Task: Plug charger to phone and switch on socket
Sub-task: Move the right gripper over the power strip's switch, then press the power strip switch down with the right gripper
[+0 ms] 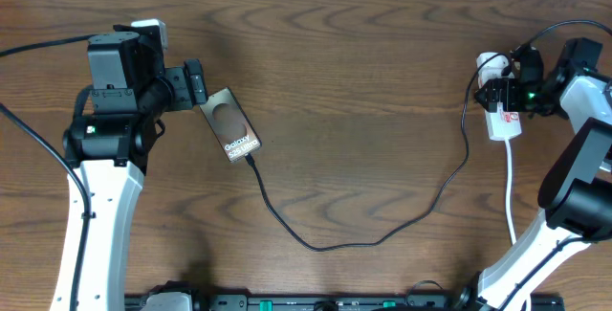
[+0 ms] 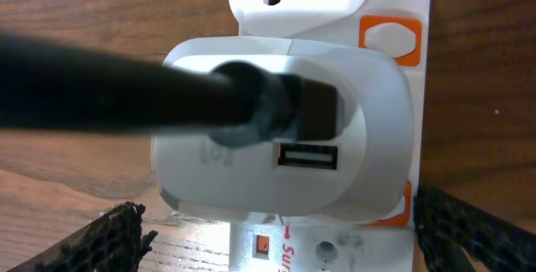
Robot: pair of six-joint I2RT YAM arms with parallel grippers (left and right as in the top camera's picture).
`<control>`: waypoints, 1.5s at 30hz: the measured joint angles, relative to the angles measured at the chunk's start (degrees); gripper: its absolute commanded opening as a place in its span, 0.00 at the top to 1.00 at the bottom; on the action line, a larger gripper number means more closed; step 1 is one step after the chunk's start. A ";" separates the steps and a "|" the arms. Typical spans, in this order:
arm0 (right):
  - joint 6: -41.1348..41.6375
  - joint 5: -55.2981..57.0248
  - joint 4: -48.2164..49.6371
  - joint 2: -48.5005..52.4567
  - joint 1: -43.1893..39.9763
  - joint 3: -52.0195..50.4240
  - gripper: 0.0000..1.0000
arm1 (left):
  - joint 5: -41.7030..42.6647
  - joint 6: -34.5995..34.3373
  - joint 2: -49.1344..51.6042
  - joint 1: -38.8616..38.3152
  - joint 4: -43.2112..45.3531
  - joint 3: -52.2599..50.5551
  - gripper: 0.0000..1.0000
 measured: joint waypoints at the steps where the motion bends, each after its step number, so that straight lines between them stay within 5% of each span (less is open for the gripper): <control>1: -0.13 0.17 -0.07 0.04 0.07 0.07 0.01 | 0.00 0.00 0.00 0.00 0.00 0.00 0.08; 24: -1.64 0.26 -8.52 0.85 1.51 7.50 0.01 | 0.00 0.00 0.00 0.00 0.00 0.00 0.08; 45: 6.43 3.30 -3.63 0.15 3.19 3.39 0.01 | 0.00 0.00 0.00 0.00 0.00 0.00 0.08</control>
